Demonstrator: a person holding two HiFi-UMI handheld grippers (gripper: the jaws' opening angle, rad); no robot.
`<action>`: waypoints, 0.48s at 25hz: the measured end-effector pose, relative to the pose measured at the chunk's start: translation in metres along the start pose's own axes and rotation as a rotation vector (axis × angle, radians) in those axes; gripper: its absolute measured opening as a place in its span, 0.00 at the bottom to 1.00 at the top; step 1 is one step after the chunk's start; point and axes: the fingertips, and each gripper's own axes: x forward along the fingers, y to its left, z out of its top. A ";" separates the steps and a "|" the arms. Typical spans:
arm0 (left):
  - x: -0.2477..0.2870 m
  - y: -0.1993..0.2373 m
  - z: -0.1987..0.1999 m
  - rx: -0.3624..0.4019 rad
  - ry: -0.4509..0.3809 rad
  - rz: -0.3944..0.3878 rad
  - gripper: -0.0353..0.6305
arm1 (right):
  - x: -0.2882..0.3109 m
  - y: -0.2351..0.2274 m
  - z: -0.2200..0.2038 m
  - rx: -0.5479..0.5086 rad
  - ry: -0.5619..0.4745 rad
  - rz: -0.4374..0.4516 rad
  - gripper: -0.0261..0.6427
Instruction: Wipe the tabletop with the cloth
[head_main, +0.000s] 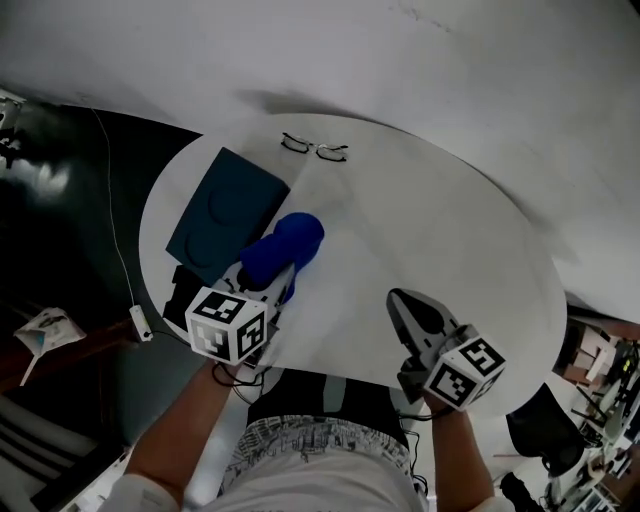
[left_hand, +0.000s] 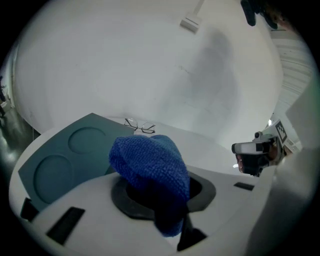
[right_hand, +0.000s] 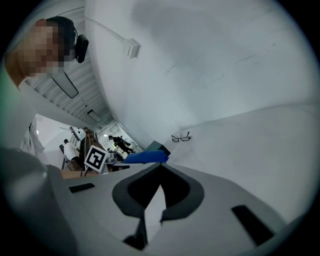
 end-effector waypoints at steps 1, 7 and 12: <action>-0.003 0.006 -0.003 0.001 0.005 0.006 0.22 | 0.005 0.004 -0.002 -0.001 0.004 0.002 0.05; -0.004 0.028 -0.019 -0.007 0.048 0.014 0.22 | 0.019 0.013 -0.014 0.004 0.022 -0.005 0.05; 0.007 0.035 -0.036 -0.005 0.109 0.007 0.22 | 0.018 0.009 -0.023 0.017 0.029 -0.025 0.05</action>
